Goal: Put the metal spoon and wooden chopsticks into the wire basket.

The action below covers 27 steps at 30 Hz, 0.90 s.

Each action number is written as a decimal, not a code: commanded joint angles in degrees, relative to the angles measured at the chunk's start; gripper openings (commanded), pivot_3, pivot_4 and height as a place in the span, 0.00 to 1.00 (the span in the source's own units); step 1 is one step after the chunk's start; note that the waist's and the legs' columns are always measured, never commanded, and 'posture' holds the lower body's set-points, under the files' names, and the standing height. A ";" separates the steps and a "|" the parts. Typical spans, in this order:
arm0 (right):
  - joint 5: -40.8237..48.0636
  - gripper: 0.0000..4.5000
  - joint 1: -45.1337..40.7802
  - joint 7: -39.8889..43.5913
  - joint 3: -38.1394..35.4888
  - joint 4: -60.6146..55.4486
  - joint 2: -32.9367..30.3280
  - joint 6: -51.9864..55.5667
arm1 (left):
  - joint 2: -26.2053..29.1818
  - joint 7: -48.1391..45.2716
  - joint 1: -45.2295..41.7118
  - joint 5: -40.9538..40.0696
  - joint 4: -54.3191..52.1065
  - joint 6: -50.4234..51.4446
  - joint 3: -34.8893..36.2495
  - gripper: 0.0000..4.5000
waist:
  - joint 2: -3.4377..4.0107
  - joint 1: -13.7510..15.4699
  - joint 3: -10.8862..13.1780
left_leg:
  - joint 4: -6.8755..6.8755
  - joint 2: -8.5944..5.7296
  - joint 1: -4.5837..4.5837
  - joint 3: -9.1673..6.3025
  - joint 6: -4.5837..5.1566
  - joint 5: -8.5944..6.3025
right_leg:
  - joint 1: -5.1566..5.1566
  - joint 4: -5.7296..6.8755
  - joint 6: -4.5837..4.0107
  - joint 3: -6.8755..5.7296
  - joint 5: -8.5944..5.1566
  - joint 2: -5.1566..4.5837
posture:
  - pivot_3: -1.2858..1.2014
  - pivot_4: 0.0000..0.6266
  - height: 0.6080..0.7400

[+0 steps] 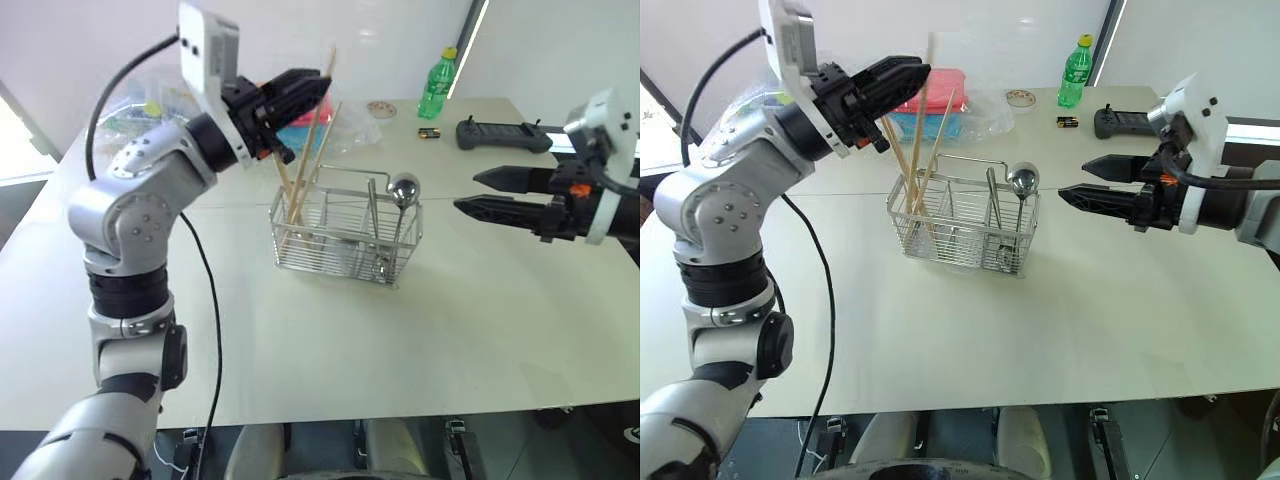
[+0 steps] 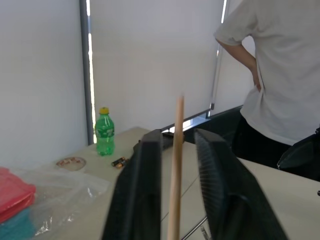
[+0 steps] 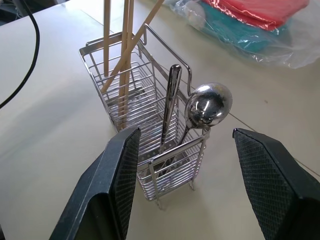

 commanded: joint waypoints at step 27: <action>-14.22 0.67 11.38 22.10 -1.59 5.86 -2.13 -20.74 | 44.95 -43.53 23.52 2.17 -1.30 -5.72 -0.74 1.00 | 0.08 -1.15 0.04 | -0.09 0.07 0.01 0.07 0.08 -0.06 | -0.09 -0.04 -0.19 0.04 -0.14 -0.03 | 0.52 0.24 0.69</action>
